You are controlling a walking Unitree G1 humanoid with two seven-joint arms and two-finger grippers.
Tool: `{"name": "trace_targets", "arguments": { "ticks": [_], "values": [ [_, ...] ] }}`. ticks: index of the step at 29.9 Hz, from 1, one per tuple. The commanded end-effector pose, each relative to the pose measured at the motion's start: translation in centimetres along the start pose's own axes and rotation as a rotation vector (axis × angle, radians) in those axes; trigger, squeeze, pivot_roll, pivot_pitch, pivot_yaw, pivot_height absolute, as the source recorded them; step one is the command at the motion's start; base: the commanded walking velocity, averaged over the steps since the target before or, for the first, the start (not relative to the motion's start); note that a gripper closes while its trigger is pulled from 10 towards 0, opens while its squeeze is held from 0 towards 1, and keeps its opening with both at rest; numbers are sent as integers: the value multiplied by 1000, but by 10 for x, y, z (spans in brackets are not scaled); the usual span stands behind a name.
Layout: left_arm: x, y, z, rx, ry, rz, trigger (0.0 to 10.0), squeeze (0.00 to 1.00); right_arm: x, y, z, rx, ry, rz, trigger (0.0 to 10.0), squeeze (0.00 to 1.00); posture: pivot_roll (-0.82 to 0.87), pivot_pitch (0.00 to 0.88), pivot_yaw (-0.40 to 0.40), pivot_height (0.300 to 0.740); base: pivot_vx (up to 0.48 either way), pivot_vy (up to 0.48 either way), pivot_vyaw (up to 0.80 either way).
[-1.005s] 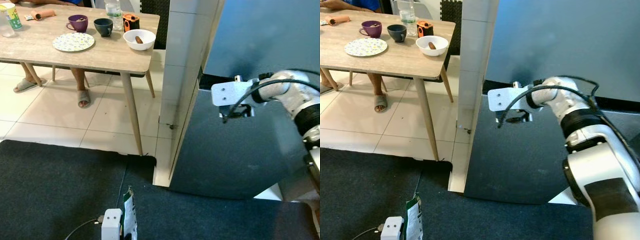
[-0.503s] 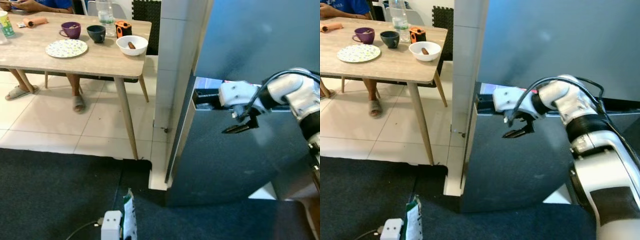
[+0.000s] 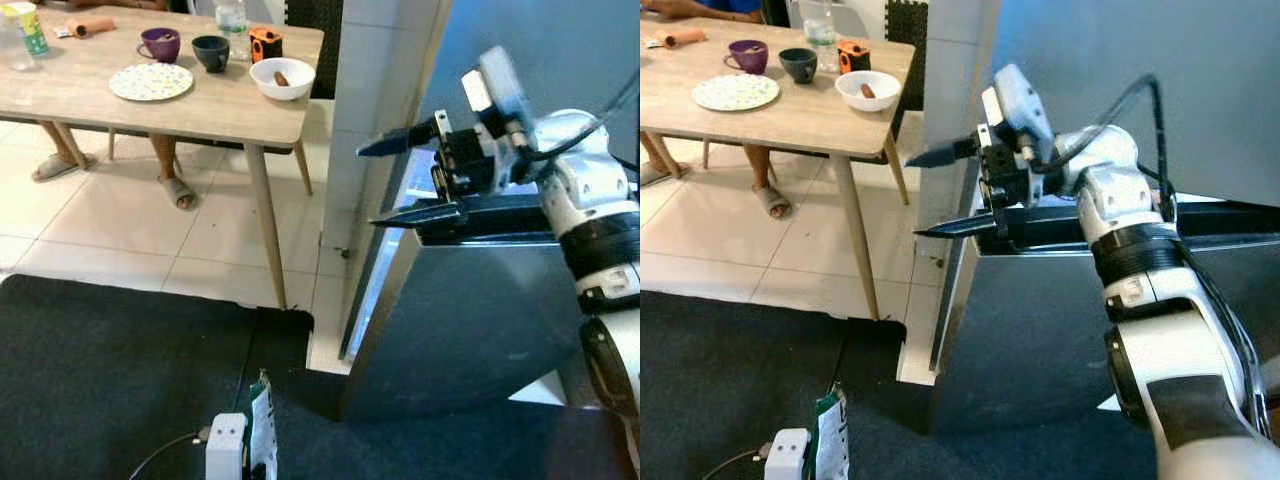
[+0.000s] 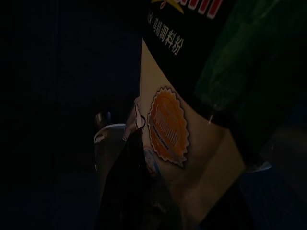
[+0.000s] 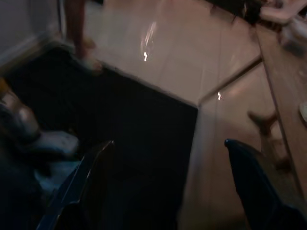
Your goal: Restocking fridge
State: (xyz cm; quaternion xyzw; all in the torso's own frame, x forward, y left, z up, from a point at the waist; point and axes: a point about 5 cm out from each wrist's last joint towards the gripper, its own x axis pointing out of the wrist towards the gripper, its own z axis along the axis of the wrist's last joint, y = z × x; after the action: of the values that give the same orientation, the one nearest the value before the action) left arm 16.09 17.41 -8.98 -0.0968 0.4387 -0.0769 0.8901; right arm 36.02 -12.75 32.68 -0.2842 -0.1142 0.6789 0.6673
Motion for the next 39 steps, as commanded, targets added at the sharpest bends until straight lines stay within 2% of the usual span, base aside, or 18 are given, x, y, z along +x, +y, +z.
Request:
{"name": "trace_targets", "arguments": {
  "ticks": [1,6,8,12,14,16,19,20,23,24,25,26,27,28,32,35,39],
  "values": [
    [-4,-7,-24,-28,87,-15,10000,0,0,-3,-8,-5,107,-72,0,0,-59,98,-108,740,0,0,0],
    [-4,-6,-24,-27,88,-14,10000,0,1,-2,-11,-15,192,-103,0,0,-54,100,-108,740,0,0,0],
    [-4,-6,-24,-30,88,-13,10000,0,-3,-3,-15,-54,312,-115,0,0,-56,104,-107,740,0,0,0],
    [-4,-6,-25,-32,89,-14,10000,0,-7,-6,-19,-82,388,-123,0,0,-56,104,-107,740,0,0,0],
    [-4,-7,-26,-33,91,-16,10000,0,-11,-9,-23,-99,468,-142,0,0,-60,108,-108,740,0,0,0],
    [-4,-7,-26,-33,91,-16,10000,0,-11,-9,-23,-99,468,-142,0,0,-60,108,-108,740,0,0,0],
    [-4,-8,-26,-32,92,-19,10000,0,-18,-13,-31,-109,588,-210,0,0,-63,110,-108,740,0,0,0],
    [-4,-8,-26,-32,92,-19,10000,0,-18,-13,-31,-109,588,-210,0,0,-63,110,-108,740,0,0,0],
    [-4,-8,-26,-31,92,-19,10000,0,-24,-18,-37,-111,675,-275,0,0,-63,110,-108,740,0,0,0],
    [-4,-9,-26,-31,92,-19,10000,0,-26,-16,-40,-113,707,-261,1098,0,-66,112,-109,740,0,0,0],
    [-4,-9,-26,-31,92,-19,10000,0,-26,-16,-40,-113,707,-261,1098,0,-66,112,-109,740,0,0,0],
    [-3,-9,-26,-31,92,-20,10000,0,-27,-14,-43,-117,732,-244,4039,0,-66,112,-109,740,0,0,0],
    [-3,-9,-26,-31,92,-20,10000,0,-28,-9,-47,-111,759,-203,10000,0,-66,112,-109,740,0,0,0],
    [-3,-10,-27,-32,92,-20,10000,0,-32,-3,-51,-95,788,-141,10000,0,-66,114,-111,740,0,0,0],
    [-3,-10,-27,-34,94,-21,10000,0,-40,6,-59,-59,843,-54,10000,0,-66,114,-112,740,0,0,0],
    [-4,-11,-29,-36,98,-21,10000,0,-56,19,-67,16,908,62,10000,0,-68,113,-111,740,0,0,0],
    [-4,-11,-30,-33,102,-22,10000,0,-75,25,-70,82,978,92,10000,0,-75,110,-110,740,0,0,0]
  ]
}}
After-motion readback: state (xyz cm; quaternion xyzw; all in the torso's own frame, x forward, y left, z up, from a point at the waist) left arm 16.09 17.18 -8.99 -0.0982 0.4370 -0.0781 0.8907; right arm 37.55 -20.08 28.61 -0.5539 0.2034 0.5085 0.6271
